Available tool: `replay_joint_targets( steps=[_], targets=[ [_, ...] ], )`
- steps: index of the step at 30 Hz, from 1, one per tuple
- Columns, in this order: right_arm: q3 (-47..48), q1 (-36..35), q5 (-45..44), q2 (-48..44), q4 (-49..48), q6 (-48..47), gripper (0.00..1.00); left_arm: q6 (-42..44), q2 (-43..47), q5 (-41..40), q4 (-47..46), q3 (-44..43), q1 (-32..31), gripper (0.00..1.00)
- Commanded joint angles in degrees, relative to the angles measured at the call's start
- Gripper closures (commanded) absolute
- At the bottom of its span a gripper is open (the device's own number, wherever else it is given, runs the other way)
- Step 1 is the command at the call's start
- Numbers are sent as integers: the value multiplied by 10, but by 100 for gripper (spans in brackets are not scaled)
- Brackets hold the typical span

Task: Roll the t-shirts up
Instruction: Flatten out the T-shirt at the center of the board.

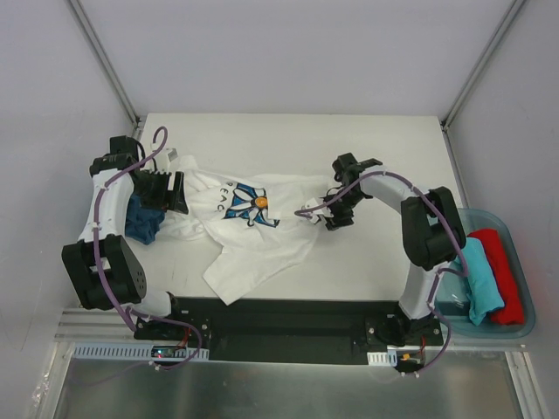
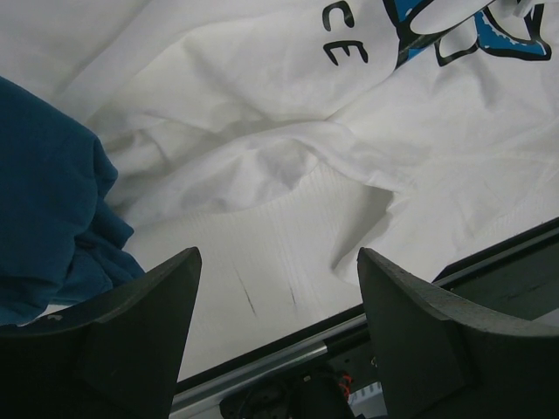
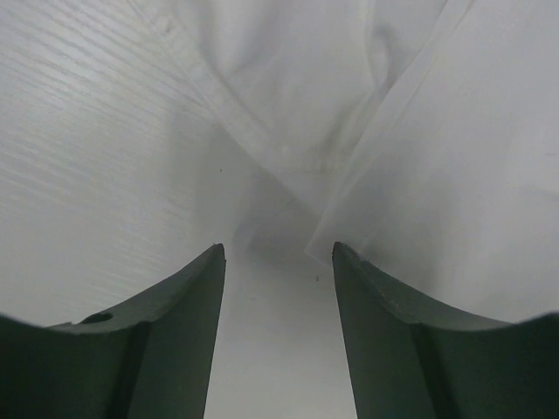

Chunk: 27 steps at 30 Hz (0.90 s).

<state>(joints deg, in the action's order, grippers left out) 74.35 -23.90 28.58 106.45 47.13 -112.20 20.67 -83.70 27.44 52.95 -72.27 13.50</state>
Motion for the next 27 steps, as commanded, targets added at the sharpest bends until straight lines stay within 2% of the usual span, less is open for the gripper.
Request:
replay_joint_targets(
  steps=[1,15,21,23,24,26,27],
  targets=[
    [38,-3,1,30,9,-93,44,13,-9,-7,12,-15,1,27],
    [113,-5,-68,130,30,-72,51,12,-34,-2,12,-16,0,28],
    [125,-19,-66,147,41,-36,52,13,-40,2,11,-16,0,28],
    [121,-28,-72,147,40,-28,58,13,-41,3,11,-16,0,28],
    [111,-33,-82,151,33,-26,65,13,-43,4,10,-14,1,27],
    [113,-37,-95,155,6,-3,69,14,-43,4,10,-12,0,27],
    [122,-37,-99,165,5,26,75,13,-43,7,11,-11,0,28]
  ],
)
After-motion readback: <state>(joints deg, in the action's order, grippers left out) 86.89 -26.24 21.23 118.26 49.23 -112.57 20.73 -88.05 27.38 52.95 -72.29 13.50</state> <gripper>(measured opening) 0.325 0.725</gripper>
